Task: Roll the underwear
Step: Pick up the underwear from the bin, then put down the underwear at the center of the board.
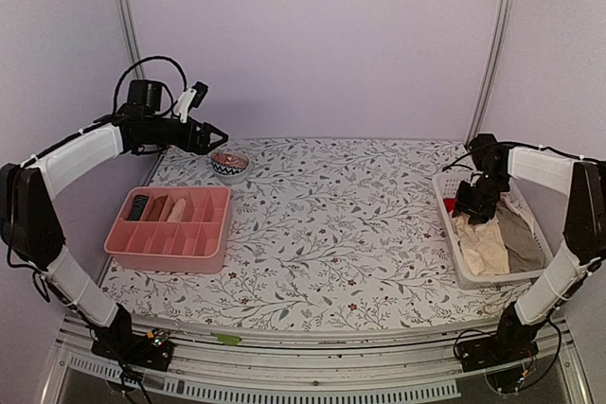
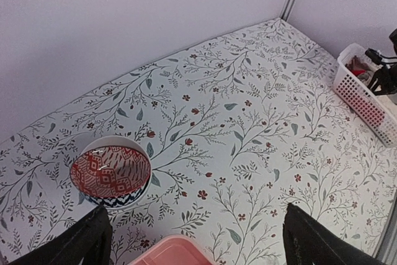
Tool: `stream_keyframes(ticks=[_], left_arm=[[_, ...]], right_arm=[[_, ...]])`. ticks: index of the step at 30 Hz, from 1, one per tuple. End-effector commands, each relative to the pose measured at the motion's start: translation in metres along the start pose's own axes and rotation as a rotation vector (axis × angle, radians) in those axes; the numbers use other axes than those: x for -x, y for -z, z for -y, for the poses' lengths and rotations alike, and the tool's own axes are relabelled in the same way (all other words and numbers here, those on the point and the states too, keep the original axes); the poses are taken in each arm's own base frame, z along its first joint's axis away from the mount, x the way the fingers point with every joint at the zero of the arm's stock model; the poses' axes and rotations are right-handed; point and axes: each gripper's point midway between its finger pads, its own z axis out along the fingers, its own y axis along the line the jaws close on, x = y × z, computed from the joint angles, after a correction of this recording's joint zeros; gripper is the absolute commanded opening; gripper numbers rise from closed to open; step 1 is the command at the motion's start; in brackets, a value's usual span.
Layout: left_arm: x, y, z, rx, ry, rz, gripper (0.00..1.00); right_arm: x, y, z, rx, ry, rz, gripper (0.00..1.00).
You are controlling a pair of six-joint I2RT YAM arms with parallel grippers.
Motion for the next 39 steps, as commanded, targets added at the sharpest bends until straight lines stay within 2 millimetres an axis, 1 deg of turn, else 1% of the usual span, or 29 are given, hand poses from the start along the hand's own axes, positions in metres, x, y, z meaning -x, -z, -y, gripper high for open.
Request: stream_keyframes(ticks=[1, 2, 4, 5, 6, 8, 10, 13, 16, 22, 25, 26, 28, 29, 31, 33, 36, 38, 39], left_arm=[[0.005, 0.01, 0.006, 0.016, -0.025, 0.02, 0.96], [0.005, 0.01, 0.005, 0.018, -0.024, 0.019, 0.96], [0.006, 0.01, 0.005, 0.019, -0.027, 0.019, 0.96], [0.008, 0.011, 0.005, 0.021, -0.031, 0.021, 0.96], [0.01, 0.011, 0.005, 0.022, -0.037, 0.022, 0.96], [0.012, 0.011, 0.004, 0.025, -0.051, 0.024, 0.96], [0.015, 0.011, 0.003, 0.028, -0.065, 0.026, 0.96], [0.019, 0.01, 0.002, 0.024, -0.072, 0.029, 0.96], [0.022, 0.006, 0.003, 0.004, -0.07, 0.035, 0.96], [0.031, -0.001, -0.002, 0.01, -0.062, 0.054, 0.96], [0.036, -0.003, -0.01, 0.044, -0.059, 0.064, 0.96], [0.038, -0.003, -0.013, 0.058, -0.057, 0.067, 0.96], [0.043, -0.003, -0.018, 0.085, -0.061, 0.073, 0.96], [0.045, -0.003, -0.02, 0.098, -0.062, 0.077, 0.96], [0.049, -0.002, -0.026, 0.13, -0.057, 0.093, 0.96], [0.053, -0.002, -0.032, 0.161, -0.054, 0.107, 0.96], [0.051, -0.007, -0.039, 0.181, -0.032, 0.077, 0.96], [0.046, -0.014, -0.04, 0.155, -0.016, 0.01, 0.96], [0.043, -0.017, -0.042, 0.147, 0.002, -0.022, 0.96]], right_arm=[[0.009, 0.003, 0.007, -0.019, 0.012, 0.039, 0.42], [0.007, -0.002, 0.007, -0.013, 0.015, 0.025, 0.37], [0.005, -0.008, 0.003, 0.0, 0.037, -0.003, 0.15], [0.007, -0.006, 0.001, 0.009, 0.043, -0.004, 0.04], [0.009, 0.0, -0.001, 0.019, 0.051, 0.004, 0.0], [0.015, 0.014, -0.004, 0.03, 0.058, 0.027, 0.0], [0.021, 0.035, -0.007, 0.036, 0.067, 0.05, 0.0], [0.04, 0.083, -0.019, 0.086, 0.079, 0.133, 0.0], [0.057, 0.137, -0.047, 0.229, 0.129, 0.235, 0.0], [0.072, 0.228, -0.093, 0.486, 0.241, 0.368, 0.0], [0.075, 0.284, -0.128, 0.678, 0.308, 0.452, 0.0], [0.073, 0.301, -0.142, 0.744, 0.336, 0.468, 0.0], [0.063, 0.328, -0.171, 0.876, 0.389, 0.466, 0.0], [0.056, 0.339, -0.188, 0.943, 0.421, 0.456, 0.0], [0.037, 0.355, -0.222, 1.07, 0.478, 0.406, 0.0], [0.018, 0.356, -0.254, 1.152, 0.516, 0.337, 0.0], [-0.019, 0.343, -0.303, 1.233, 0.589, 0.199, 0.0], [-0.047, 0.338, -0.33, 1.289, 0.654, 0.108, 0.0], [-0.061, 0.338, -0.34, 1.311, 0.686, 0.077, 0.0]])
